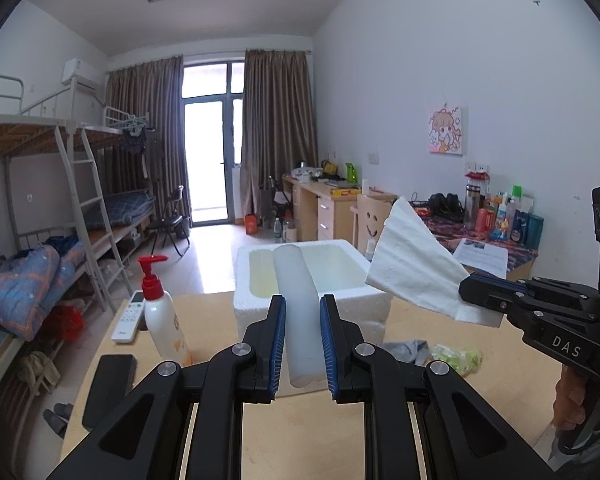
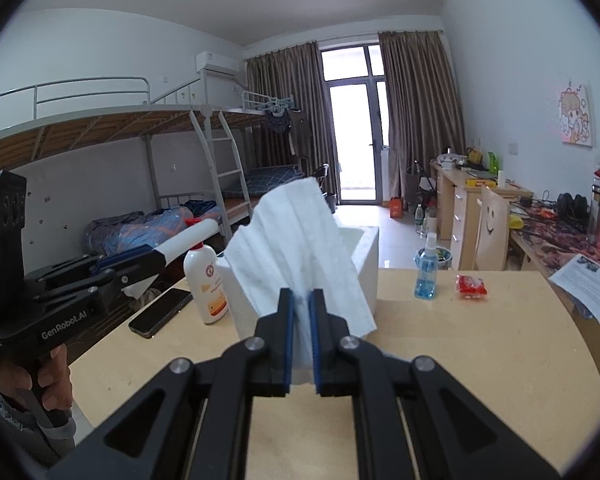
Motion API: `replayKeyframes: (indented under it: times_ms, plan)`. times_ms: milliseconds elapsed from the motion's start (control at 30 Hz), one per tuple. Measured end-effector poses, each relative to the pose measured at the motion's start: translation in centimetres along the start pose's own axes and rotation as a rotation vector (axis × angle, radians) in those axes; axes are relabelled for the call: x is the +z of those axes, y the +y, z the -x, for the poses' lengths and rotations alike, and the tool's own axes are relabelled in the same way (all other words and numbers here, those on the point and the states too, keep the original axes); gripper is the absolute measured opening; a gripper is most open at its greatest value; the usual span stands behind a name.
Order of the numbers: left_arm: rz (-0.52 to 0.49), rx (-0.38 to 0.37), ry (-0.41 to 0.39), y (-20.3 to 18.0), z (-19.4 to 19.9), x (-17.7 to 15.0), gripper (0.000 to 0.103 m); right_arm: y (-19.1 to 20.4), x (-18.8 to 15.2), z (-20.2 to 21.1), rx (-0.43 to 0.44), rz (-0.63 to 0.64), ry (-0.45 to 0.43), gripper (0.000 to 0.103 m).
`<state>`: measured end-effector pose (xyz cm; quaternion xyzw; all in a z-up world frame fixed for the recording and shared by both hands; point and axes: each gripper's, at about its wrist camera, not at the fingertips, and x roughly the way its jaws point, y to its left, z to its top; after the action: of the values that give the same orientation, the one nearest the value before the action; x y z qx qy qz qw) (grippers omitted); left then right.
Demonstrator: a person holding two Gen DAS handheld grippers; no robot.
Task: Organize soft objects
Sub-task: 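Lift and carry the cloth and foam tube over the white foam box with both grippers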
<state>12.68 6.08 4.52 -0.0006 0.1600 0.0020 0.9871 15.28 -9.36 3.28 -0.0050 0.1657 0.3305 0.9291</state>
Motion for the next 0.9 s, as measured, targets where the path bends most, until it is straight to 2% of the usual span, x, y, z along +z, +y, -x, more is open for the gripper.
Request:
replayKeyframes:
  times_ms: [200, 467, 900]
  plan:
    - [0.006, 0.015, -0.010, 1.1, -0.8, 0.7, 0.019, 0.8, 1.3, -1.1, -0.013, 0.020, -0.003, 0.011]
    - [-0.006, 0.030, -0.008, 1.7, -2.3, 1.5, 0.019, 0.6, 2.5, -4.6, -0.052, 0.023, 0.038, 0.011]
    - [0.010, 0.058, 0.010, 2.2, -5.4, 2.2, 0.019, 0.1, 3.9, -8.7, -0.044, 0.019, 0.081, 0.011]
